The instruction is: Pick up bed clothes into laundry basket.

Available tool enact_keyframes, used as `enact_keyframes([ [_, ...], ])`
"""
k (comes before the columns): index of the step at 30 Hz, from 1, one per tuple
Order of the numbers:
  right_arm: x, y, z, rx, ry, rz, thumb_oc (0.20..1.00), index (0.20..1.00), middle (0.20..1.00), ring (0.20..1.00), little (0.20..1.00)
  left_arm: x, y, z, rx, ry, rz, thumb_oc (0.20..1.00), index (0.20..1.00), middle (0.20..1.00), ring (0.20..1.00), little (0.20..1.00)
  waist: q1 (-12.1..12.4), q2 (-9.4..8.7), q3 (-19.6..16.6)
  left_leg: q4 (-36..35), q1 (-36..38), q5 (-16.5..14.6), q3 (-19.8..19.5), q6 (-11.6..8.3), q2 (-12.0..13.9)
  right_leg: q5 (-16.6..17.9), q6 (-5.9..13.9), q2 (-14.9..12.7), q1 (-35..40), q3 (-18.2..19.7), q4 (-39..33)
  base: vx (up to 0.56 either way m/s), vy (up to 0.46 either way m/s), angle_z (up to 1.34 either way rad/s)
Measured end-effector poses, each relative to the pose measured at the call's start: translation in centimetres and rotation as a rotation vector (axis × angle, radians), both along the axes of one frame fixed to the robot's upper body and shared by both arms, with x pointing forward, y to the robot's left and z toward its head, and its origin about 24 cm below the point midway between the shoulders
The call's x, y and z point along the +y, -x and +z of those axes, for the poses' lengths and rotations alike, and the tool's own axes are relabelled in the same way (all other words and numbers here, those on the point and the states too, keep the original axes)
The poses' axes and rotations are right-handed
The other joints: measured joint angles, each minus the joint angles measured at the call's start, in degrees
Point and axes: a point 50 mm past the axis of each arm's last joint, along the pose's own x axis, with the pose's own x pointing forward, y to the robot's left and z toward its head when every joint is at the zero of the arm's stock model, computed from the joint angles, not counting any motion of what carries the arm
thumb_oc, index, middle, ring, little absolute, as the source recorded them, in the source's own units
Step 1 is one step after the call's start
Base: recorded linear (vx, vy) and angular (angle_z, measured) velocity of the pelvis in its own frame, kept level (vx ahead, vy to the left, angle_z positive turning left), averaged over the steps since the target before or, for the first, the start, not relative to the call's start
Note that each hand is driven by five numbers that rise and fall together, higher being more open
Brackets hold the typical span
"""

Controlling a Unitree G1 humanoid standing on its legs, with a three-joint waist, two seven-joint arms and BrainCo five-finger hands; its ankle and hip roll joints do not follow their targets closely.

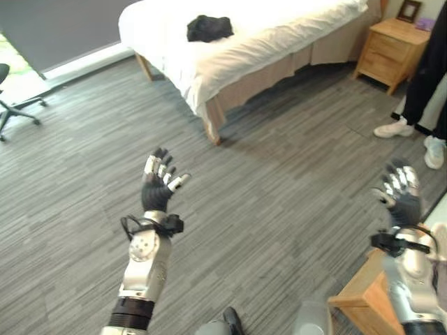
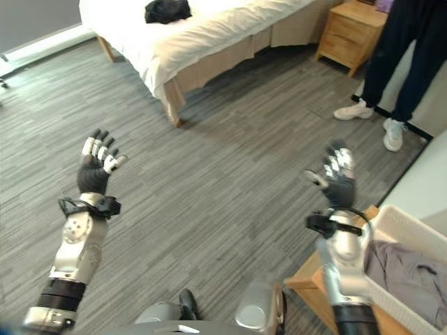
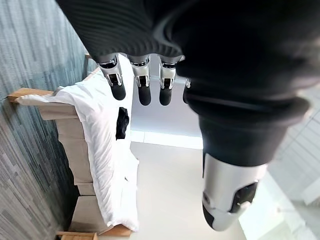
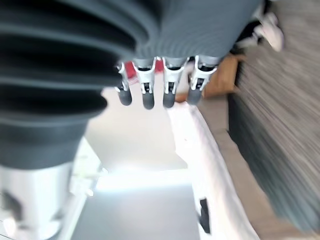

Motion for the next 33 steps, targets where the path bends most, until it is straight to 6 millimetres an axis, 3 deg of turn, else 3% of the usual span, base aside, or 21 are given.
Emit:
enact_keyframes([
  [3, -0.5, 0.1, 0.2, 0.003, 0.029, 0.0, 1.0, 1.0, 1.0, 1.0, 1.0, 0.8, 0.0, 0.6, -0.031, 0.019, 0.055, 1.0, 1.0, 1.0, 1.0, 1.0, -2.12, 1.86, 0.97, -3.75, 2.32, 0.49, -0.51, -0.42, -1.58, -4.95, -0.87, 4.44, -0.98, -9.82, -12.07, 0.36, -0.003, 0.12],
  [6, -1.4, -0.1, 0.9, -0.026, 0.023, -0.036, 1.0, 1.0, 1.0, 1.0, 1.0, 1.2, -0.1, 0.8, -0.044, 0.034, 0.088, 1.0, 1.0, 1.0, 1.0, 1.0, -3.63, 1.41, 2.56, -4.84, 3.05, -0.08, -0.73, -1.39, -1.76, -5.2, -0.92, 11.08, 0.25, -12.12, -30.44, 0.4, -0.109, 0.14],
  [9, -2.2, -1.1, 2.2, -0.077, 0.015, -0.071, 1.0, 1.0, 1.0, 1.0, 1.0, 0.1, -1.4, 0.4, -0.027, 0.065, 0.07, 1.0, 1.0, 1.0, 1.0, 1.0, -6.01, 2.16, 3.49, -6.15, 6.23, -1.79, -2.02, -4.16, -2.14, -2.15, -1.48, 15.36, 3.99, -14.89, -52.04, 0.63, -0.216, 0.35],
  [11, -3.1, -0.9, 2.4, -0.081, 0.038, -0.095, 1.0, 1.0, 1.0, 1.0, 1.0, -1.2, -1.8, 0.4, -0.027, 0.076, 0.028, 1.0, 1.0, 1.0, 1.0, 1.0, -6.52, 1.99, 3.32, -5.61, 9.99, -2.69, -3.17, -5.98, -2.97, -1.81, -1.75, 14.74, 8.47, -16.46, -55.42, 0.54, -0.322, 0.55],
  [12, -4.3, -0.9, 3.3, -0.086, 0.093, -0.112, 1.0, 1.0, 1.0, 1.0, 1.0, -2.4, -1.9, 0.4, -0.04, 0.108, 0.0, 1.0, 1.0, 1.0, 1.0, 1.0, -6.81, 4.3, 3.56, -3.94, 12.39, -3.29, -3.63, -7.67, -1.93, 2.65, -4.43, 14.47, 10.04, -16.16, -52.28, 0.63, -0.399, 0.54],
  [13, -4.4, -1.1, 3.2, -0.091, 0.085, -0.121, 1.0, 1.0, 1.0, 1.0, 1.0, -3.0, -2.0, 0.4, -0.041, 0.118, -0.02, 1.0, 1.0, 1.0, 1.0, 1.0, -7.02, 4.57, 3.65, -0.99, 12.57, -2.95, -4.31, -9.48, -1.33, 4.98, -6.38, 14.8, 10.04, -15.43, -48.81, 0.61, -0.465, 0.59],
  [14, -5.3, -1.1, 2.0, -0.068, 0.04, -0.174, 1.0, 1.0, 1.0, 1.0, 1.0, -4.1, -2.6, 0.5, -0.047, 0.151, -0.038, 1.0, 1.0, 1.0, 1.0, 1.0, -7.34, 2.87, 4.85, 9.27, 10.48, -2.24, -5.73, -11.08, 0.14, 2.59, -7.47, 13.06, 10.03, -14.25, -41.41, 0.46, -0.499, 0.37],
  [15, -6.4, -0.6, 1.8, -0.029, 0.045, -0.205, 1.0, 1.0, 1.0, 1.0, 1.0, -6.6, -2.1, -0.5, -0.022, 0.215, -0.106, 1.0, 1.0, 1.0, 1.0, 1.0, -5.67, 4.37, 4.15, 31.48, 1.67, 6.03, -3.51, -11.34, 6.09, -2.45, -7.54, 14.56, 12.04, -14.01, -38.81, 0.56, -0.613, -0.15],
  [17, -5.1, -2.0, 3.0, -0.077, 0.032, -0.135, 1.0, 1.0, 1.0, 1.0, 1.0, -5.8, -1.6, -0.9, -0.018, 0.21, -0.101, 1.0, 1.0, 1.0, 1.0, 1.0, -5.53, 4.28, 4.22, 44.2, -5.59, 23.9, -5.66, -13.69, 11.1, -4.82, -10.3, 17.86, 14.83, -11.62, -39.3, 0.48, -0.463, -0.79],
  [18, -4.8, -1.7, 3.6, -0.116, 0.023, -0.127, 1.0, 1.0, 1.0, 1.0, 1.0, -5.6, -1.7, -0.6, -0.028, 0.194, -0.106, 1.0, 1.0, 1.0, 1.0, 1.0, -4.43, 4.15, 4.35, 50.88, -9.67, 22.82, -6.14, -14.37, 13.91, -6.55, -12.4, 19.48, 16.59, -11.11, -39.77, 0.4, -0.258, -0.58],
  [19, -4.7, -1.5, 3.9, -0.136, 0.028, -0.123, 1.0, 1.0, 1.0, 1.0, 1.0, -5.2, -1.9, 0.0, -0.048, 0.167, -0.114, 1.0, 1.0, 1.0, 1.0, 1.0, -3.93, 2.18, 5.46, 52.83, -13.15, 19.09, -6.97, -14.55, 14.29, -7.92, -13.03, 19.59, 19.63, -10.19, -40.66, 0.38, -0.185, -0.38],
  [20, -4.9, -1.0, 3.8, -0.129, 0.037, -0.128, 1.0, 1.0, 1.0, 1.0, 1.0, -4.9, -1.9, 0.1, -0.048, 0.152, -0.11, 1.0, 1.0, 1.0, 1.0, 1.0, -3.61, 0.19, 6.05, 49.88, -16.21, 15.33, -6.95, -12.6, 13.48, -8.29, -13.16, 19.15, 23.41, -9.57, -42.89, 0.41, -0.14, -0.25],
  [22, -4.8, -0.7, 4.0, -0.142, 0.035, -0.126, 1.0, 1.0, 1.0, 1.0, 1.0, -3.8, -1.6, -0.3, -0.036, 0.15, -0.075, 1.0, 1.0, 1.0, 1.0, 1.0, -2.58, -1.21, 5.75, 34.68, -22.62, 13.35, -6.17, -11.25, 13.22, -7.94, -11.01, 18.96, 29.38, -8.72, -47.27, 0.47, -0.077, -0.46],
  [23, -4.5, -0.8, 3.8, -0.135, 0.04, -0.109, 1.0, 1.0, 1.0, 1.0, 1.0, -3.3, -1.3, -0.7, -0.024, 0.168, -0.056, 1.0, 1.0, 1.0, 1.0, 1.0, -2.57, -0.2, 5.29, 16.4, -23.86, 13.86, -3.84, -10.58, 14.48, -8.54, -9.65, 20.13, 33.01, -8.88, -49.64, 0.67, 0.028, -0.64],
  [24, -4.4, -0.7, 3.5, -0.12, 0.041, -0.099, 1.0, 1.0, 1.0, 1.0, 1.0, -2.9, -1.1, -1.0, -0.015, 0.173, -0.044, 1.0, 1.0, 1.0, 1.0, 1.0, -2.5, 0.29, 5.27, 5.94, -24.23, 14.06, -3.18, -10.31, 14.39, -9.21, -8.6, 20.89, 35.79, -8.54, -51.17, 0.72, 0.047, -0.59],
  [27, -4.2, 0.0, 1.9, -0.037, 0.082, -0.067, 1.0, 1.0, 1.0, 1.0, 1.0, -2.1, 0.3, -2.8, 0.046, 0.171, -0.02, 1.0, 1.0, 1.0, 1.0, 1.0, -2.55, 1.25, 3.41, -11.45, -23.89, 13.16, -8.18, -10.42, 10.16, -11.54, -4.99, 21.31, 41.51, -5.72, -53.85, 0.67, -0.053, -0.54],
  [28, -4.3, 0.0, 1.5, -0.016, 0.087, -0.072, 1.0, 1.0, 1.0, 1.0, 1.0, -2.0, 0.6, -3.2, 0.062, 0.181, -0.006, 1.0, 1.0, 1.0, 1.0, 1.0, -1.21, 1.48, 3.36, -11.36, -23.5, 13.31, -8.58, -9.86, 8.53, -12.59, -4.86, 20.85, 44.35, -3.91, -54.63, 0.67, -0.097, -0.95],
  [30, -4.4, 0.1, 1.3, -0.009, 0.086, -0.076, 1.0, 1.0, 1.0, 1.0, 1.0, -2.0, 0.8, -3.5, 0.066, 0.189, -0.005, 1.0, 1.0, 1.0, 1.0, 1.0, -0.78, 2.04, 2.78, -7.69, -21.63, 12.3, -3.34, -8.43, 7.28, -14.09, -4.31, 20.82, 49.45, -3.27, -55.15, 0.7, -0.032, -0.89],
  [31, -4.4, 0.2, 1.2, 0.004, 0.097, -0.066, 1.0, 1.0, 1.0, 1.0, 1.0, -1.9, 1.2, -3.7, 0.074, 0.193, 0.0, 1.0, 1.0, 1.0, 1.0, 1.0, -0.61, 1.95, 2.23, -3.67, -19.86, 9.2, -1.65, -6.21, 7.47, -15.27, -3.23, 21.13, 51.7, -2.24, -54.74, 0.71, 0.028, -1.04],
  [32, -4.3, 0.4, 1.1, 0.017, 0.117, -0.044, 1.0, 1.0, 1.0, 1.0, 1.0, -1.6, 2.1, -4.2, 0.088, 0.197, 0.011, 1.0, 1.0, 1.0, 1.0, 1.0, -0.03, 3.69, -0.37, -1.99, -16.89, 5.31, -0.25, -5.44, 8.72, -16.79, -3.03, 21.64, 53.31, -0.52, -53.46, 0.69, 0.055, -1.38],
  [33, -3.6, 0.6, 0.4, 0.035, 0.089, -0.03, 1.0, 1.0, 1.0, 1.0, 1.0, -0.9, 2.8, -4.6, 0.104, 0.182, 0.03, 1.0, 1.0, 1.0, 1.0, 1.0, 0.72, 1.84, -3.32, -1.03, -15.6, 9.5, -0.02, -2.79, 7.43, -19.34, -1.77, 19.59, 53.45, 0.21, -49.74, 0.7, 0.105, -1.32],
])
